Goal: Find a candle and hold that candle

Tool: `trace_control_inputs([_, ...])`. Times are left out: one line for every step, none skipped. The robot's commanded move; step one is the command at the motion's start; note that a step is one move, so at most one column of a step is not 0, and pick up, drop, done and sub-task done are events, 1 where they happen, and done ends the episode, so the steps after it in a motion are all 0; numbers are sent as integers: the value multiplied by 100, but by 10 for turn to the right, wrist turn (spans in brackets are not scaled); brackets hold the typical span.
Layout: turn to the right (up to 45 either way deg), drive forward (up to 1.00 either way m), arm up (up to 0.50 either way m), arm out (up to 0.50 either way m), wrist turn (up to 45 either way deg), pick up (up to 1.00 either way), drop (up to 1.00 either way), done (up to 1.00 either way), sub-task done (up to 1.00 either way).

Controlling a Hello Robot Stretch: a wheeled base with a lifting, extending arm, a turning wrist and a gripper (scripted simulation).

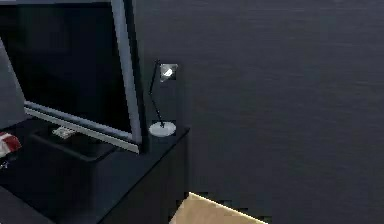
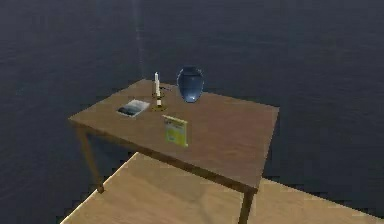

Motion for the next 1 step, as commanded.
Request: trace_control_inputs([450, 0, 0, 0, 0, 0, 0, 0, 0])
